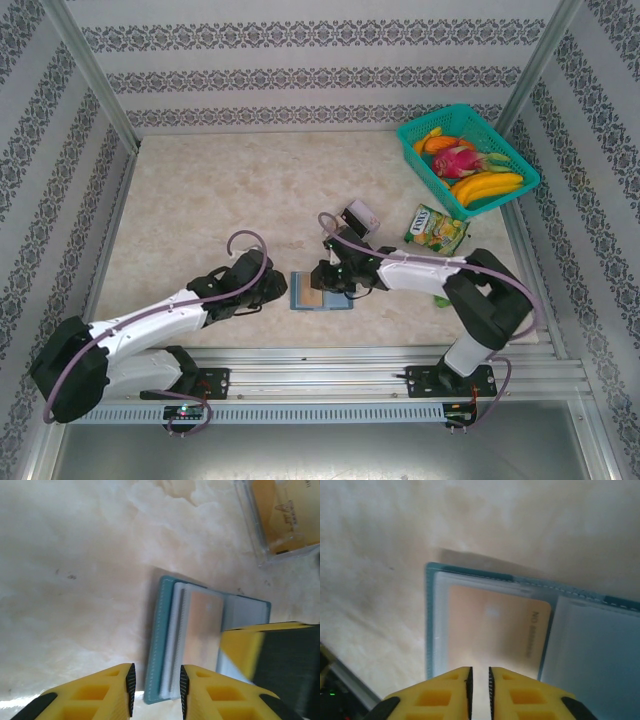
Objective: Put the credit cards into the card holder
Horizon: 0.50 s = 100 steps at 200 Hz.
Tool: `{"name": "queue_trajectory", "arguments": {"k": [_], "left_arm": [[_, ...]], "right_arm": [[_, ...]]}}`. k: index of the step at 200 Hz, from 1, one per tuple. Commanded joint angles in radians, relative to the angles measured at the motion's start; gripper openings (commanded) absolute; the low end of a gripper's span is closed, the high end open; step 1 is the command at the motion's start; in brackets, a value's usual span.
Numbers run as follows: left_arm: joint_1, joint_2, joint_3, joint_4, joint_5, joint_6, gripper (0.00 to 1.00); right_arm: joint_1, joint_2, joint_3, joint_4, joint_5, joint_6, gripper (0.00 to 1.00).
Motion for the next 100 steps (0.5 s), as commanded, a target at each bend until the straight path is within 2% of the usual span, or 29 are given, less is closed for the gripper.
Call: {"name": "queue_trajectory", "arguments": {"k": [1,15,38,65,100], "left_arm": [[0.037,0.026,0.068,-0.007,0.030,0.031,0.33],[0.072,0.055,0.107,0.002,0.072,0.049,0.35],[0.138,0.150,0.187,0.056,0.158,0.056,0.43],[0.189,0.367,0.368,0.074,0.278,0.060,0.54],[0.241,0.623,0.573,0.120,0.392,0.027,0.57]], "right_arm": [[-0.013,-0.035,0.057,-0.078,-0.004,-0.065,0.25],[-0.042,-0.141,0.110,-0.207,0.084,-0.159,0.28],[-0.123,-0.250,0.186,-0.346,0.251,-0.321,0.38],[-0.225,-0.220,0.262,-0.430,0.319,-0.491,0.39],[-0.254,-0.141,0.362,-0.477,0.404,-0.613,0.38]]}}
